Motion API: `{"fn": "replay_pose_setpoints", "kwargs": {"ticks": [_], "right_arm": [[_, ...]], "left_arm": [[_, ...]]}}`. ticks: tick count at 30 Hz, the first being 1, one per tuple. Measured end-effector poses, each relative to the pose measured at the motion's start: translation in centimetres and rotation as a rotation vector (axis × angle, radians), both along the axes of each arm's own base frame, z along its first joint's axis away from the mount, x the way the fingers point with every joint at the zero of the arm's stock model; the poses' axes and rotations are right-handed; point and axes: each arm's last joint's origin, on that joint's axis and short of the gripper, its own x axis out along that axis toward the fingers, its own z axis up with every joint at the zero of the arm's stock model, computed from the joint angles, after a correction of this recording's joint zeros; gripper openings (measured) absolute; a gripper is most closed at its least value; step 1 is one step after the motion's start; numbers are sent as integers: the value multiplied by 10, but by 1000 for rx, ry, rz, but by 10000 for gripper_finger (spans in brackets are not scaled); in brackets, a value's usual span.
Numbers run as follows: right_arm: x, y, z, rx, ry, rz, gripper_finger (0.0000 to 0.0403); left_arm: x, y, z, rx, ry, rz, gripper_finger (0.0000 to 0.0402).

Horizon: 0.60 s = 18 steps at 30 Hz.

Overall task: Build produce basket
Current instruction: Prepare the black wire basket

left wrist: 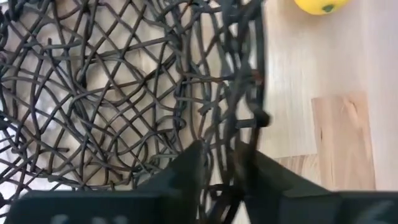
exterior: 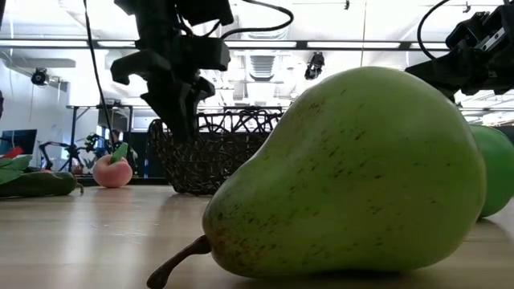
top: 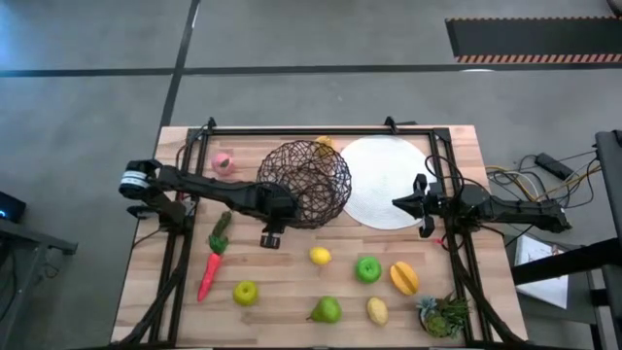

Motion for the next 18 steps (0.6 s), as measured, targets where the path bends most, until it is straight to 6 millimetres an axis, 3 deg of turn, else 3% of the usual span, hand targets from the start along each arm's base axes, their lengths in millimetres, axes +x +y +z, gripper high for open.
{"fn": "replay_pose_setpoints", "kwargs": {"ticks": [3,18], "right_arm": [[0,0,0,0,0,-1,9],[0,0,0,0,0,0,9]], "left_arm": [[3,-2,10,29,-29,-62,15],[33,18,128,260,-342,-187,11]]}}
